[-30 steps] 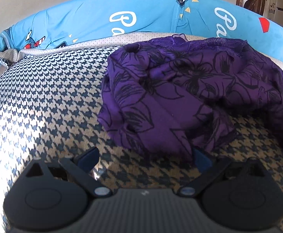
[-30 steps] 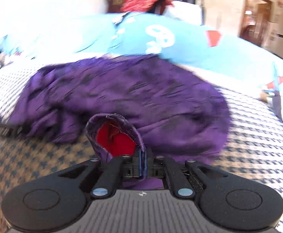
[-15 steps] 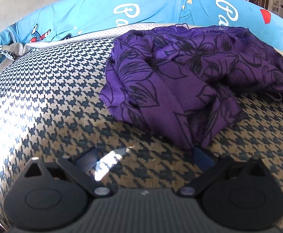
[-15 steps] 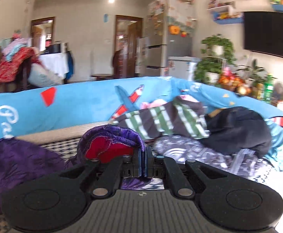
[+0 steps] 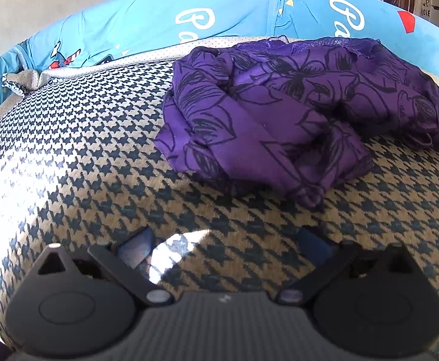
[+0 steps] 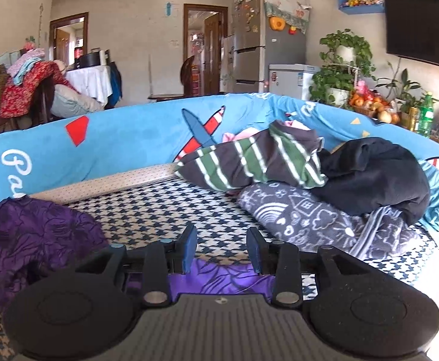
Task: Fold clothes
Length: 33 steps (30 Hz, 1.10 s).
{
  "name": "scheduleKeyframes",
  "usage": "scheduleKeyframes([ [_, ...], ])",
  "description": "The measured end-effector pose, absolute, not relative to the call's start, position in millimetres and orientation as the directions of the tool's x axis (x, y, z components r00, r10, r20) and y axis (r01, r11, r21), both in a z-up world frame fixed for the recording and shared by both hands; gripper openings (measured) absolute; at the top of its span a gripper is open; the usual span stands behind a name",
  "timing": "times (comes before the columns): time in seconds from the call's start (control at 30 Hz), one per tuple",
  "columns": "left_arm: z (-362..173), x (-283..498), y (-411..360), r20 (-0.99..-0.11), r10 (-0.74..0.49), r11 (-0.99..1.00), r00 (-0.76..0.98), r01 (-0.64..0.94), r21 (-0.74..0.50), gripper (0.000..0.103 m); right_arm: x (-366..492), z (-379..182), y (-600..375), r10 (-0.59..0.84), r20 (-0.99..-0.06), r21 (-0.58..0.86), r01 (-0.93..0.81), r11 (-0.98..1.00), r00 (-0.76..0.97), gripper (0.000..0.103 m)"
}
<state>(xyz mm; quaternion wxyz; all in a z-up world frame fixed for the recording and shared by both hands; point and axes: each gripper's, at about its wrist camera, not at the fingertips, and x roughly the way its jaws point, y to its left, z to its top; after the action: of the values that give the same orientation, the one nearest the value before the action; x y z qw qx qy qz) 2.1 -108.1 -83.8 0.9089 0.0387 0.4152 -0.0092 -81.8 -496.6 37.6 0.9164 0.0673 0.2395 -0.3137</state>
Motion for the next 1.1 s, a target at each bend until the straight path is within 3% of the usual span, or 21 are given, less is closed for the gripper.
scheduleKeyframes([
  [0.13, -83.3, -3.6, -106.0, -0.755, 0.012, 0.997, 0.656, 0.053, 0.061, 0.103, -70.9, 29.9, -479.4, -0.431, -0.525, 0.0, 0.506, 0.863, 0.734, 0.037],
  [0.33, -81.8, -9.3, -105.2, -0.756, 0.008, 0.996, 0.654, 0.061, 0.064, 0.103, -51.2, 14.7, -445.2, -0.258, -0.582, 0.02, 0.331, 0.944, 0.771, 0.048],
  [0.67, -82.2, -23.1, -97.9, -0.754, -0.018, 0.994, 0.657, 0.092, 0.057, 0.103, -17.8, -5.9, -384.2, -0.105, -0.627, 0.002, 0.136, 0.991, 0.772, 0.053],
  [0.9, -82.7, -34.0, -92.3, -0.745, -0.053, 0.99, 0.665, 0.132, 0.048, 0.103, 4.2, -24.6, -367.6, -0.057, -0.676, 0.013, 0.089, 0.996, 0.735, 0.068],
  [1.1, -81.1, -31.4, -91.5, -0.75, -0.058, 0.989, 0.659, 0.14, 0.046, 0.103, 20.0, -42.9, -369.7, -0.046, -0.714, 0.044, 0.11, 0.993, 0.698, 0.07],
])
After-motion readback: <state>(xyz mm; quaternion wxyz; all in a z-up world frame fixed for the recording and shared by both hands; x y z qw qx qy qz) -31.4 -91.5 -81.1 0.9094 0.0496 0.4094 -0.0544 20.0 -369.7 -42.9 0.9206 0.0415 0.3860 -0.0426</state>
